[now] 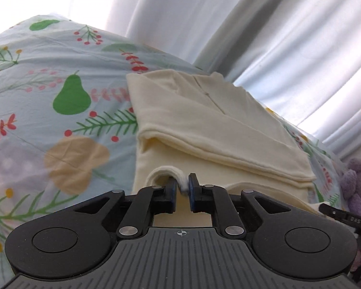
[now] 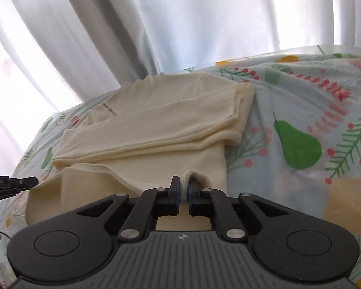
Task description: Fold small clothes
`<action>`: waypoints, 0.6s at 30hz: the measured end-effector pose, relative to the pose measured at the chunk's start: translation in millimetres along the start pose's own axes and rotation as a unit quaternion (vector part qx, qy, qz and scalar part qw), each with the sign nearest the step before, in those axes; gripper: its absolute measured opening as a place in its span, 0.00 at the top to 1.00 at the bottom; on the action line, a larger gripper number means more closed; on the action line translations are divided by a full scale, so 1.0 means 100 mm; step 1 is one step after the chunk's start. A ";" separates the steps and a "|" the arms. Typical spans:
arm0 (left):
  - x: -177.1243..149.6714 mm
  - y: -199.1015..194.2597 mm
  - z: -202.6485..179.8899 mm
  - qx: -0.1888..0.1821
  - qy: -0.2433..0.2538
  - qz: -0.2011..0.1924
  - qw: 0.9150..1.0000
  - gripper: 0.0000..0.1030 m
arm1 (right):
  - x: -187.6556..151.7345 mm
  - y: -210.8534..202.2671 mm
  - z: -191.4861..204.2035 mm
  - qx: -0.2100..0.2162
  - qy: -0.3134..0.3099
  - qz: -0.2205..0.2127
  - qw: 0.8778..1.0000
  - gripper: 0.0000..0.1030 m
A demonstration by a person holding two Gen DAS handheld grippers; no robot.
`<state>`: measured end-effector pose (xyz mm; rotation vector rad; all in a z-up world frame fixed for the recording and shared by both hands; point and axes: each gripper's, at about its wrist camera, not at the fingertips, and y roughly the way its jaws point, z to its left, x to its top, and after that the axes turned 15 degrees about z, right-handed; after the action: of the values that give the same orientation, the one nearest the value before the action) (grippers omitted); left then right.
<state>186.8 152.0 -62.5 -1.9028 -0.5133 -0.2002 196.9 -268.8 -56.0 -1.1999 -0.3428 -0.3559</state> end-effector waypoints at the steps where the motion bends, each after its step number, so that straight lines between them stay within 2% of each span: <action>1: -0.01 -0.01 0.01 0.006 0.008 -0.008 1.000 0.85 | 0.01 0.01 -0.02 -0.004 0.002 -0.005 1.000 0.93; 2: -0.03 -0.02 0.04 0.012 0.017 -0.015 1.000 0.81 | 0.00 0.00 -0.03 -0.006 -0.001 -0.009 1.000 0.92; 5: -0.06 -0.02 0.13 0.033 0.045 -0.019 0.998 0.70 | -0.04 -0.02 -0.04 -0.034 -0.032 -0.021 0.999 0.82; 8: -0.03 0.10 0.16 0.041 0.061 0.005 0.997 0.65 | -0.07 0.02 -0.05 -0.048 -0.063 -0.007 0.997 0.71; 10: 0.02 0.19 0.15 0.045 0.058 0.016 0.997 0.62 | -0.07 0.10 -0.05 -0.067 -0.072 0.003 0.995 0.70; 12: 0.06 0.28 0.12 0.041 0.058 0.025 0.997 0.62 | -0.08 0.16 -0.04 -0.082 -0.078 0.008 0.994 0.70; 16: 0.08 0.34 0.05 0.046 0.065 0.026 0.997 0.64 | -0.05 0.24 -0.02 -0.077 -0.082 0.008 0.994 0.70; 18: 0.07 0.32 0.03 0.050 0.064 0.018 0.996 0.73 | -0.03 0.26 0.03 -0.086 -0.102 0.008 0.991 0.70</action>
<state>207.3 147.1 -88.4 -1.7869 -0.3938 -0.2663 205.7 -257.0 -78.5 -1.4124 -0.4856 -0.2529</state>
